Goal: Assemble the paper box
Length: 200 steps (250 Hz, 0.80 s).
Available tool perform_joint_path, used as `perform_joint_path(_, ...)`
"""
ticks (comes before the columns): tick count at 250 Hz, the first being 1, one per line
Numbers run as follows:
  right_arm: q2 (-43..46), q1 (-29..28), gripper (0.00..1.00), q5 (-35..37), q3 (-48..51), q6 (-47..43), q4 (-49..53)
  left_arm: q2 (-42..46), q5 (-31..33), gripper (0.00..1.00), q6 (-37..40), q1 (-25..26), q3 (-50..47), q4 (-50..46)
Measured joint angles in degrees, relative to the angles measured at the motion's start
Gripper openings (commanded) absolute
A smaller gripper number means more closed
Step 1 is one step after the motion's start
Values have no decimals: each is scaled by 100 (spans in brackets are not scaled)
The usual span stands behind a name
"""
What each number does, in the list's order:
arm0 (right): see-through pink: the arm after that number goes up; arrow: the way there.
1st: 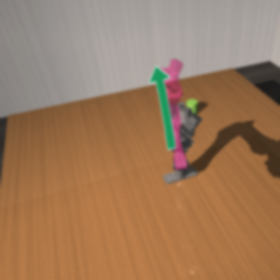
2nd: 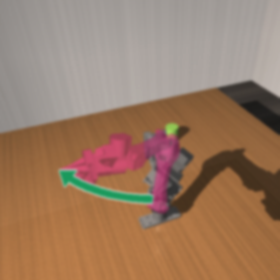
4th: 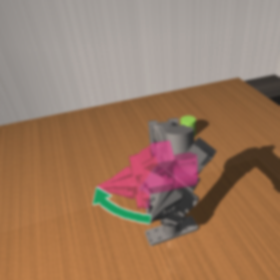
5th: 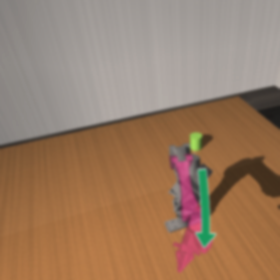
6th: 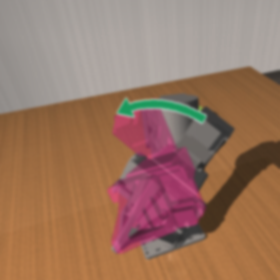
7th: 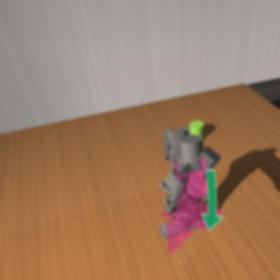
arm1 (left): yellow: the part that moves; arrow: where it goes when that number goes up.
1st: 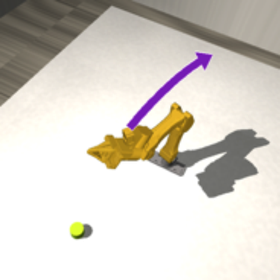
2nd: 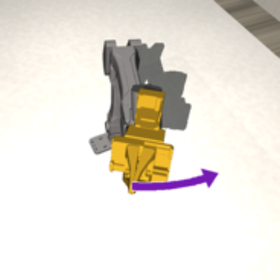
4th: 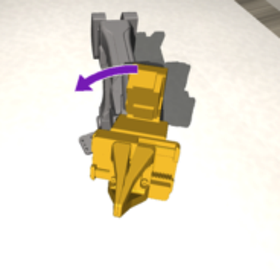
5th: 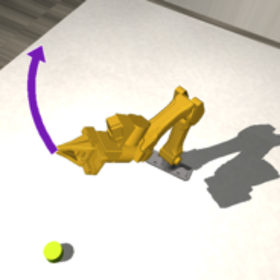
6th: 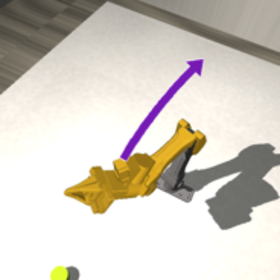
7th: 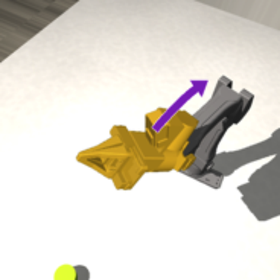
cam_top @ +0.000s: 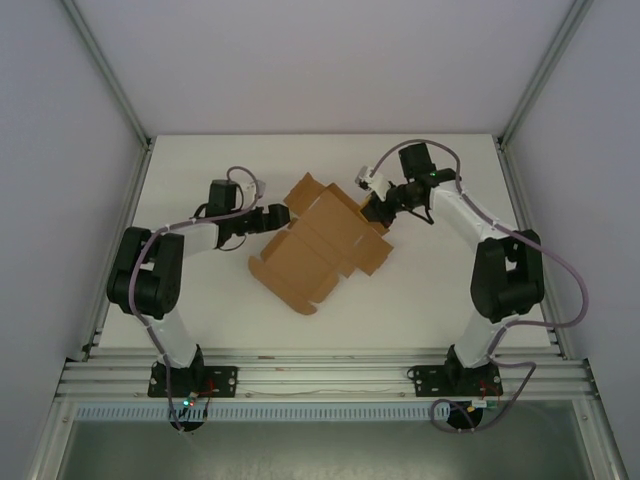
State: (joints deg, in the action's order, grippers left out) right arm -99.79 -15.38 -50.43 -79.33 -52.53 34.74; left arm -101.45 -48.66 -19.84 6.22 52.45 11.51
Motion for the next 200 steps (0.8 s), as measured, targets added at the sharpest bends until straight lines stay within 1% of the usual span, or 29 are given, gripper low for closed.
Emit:
perform_joint_path(25, 87, -2, 0, 48, 122, 0, -57, 85, 345, 88, 107, -31, -4, -356)
perform_joint_path(48, 229, -13, 0, 70, 282, 7, -98, 195, 577, 88, 85, -149, -66, -479)
perform_joint_path(79, 455, -22, 0, 70, 479, 52, -234, 221, 761, 88, 35, -374, -149, -514)
perform_joint_path(102, 516, -22, 0, 63, 498, 94, -310, 170, 745, 87, 17, -411, -151, -483)
perform_joint_path(124, 516, -22, 0, 46, 498, 116, -350, 74, 638, 87, -22, -398, -151, -413)
perform_joint_path(146, 516, -22, 0, 37, 498, 138, -361, -28, 400, 86, -70, -396, -151, -297)
perform_joint_path(179, 516, -22, 0, 46, 498, 205, -435, -105, -173, 84, -149, -396, -151, 26)
perform_joint_path(200, 516, -22, 0, 46, 501, 267, -476, -105, -603, 82, -223, -396, -184, 417)
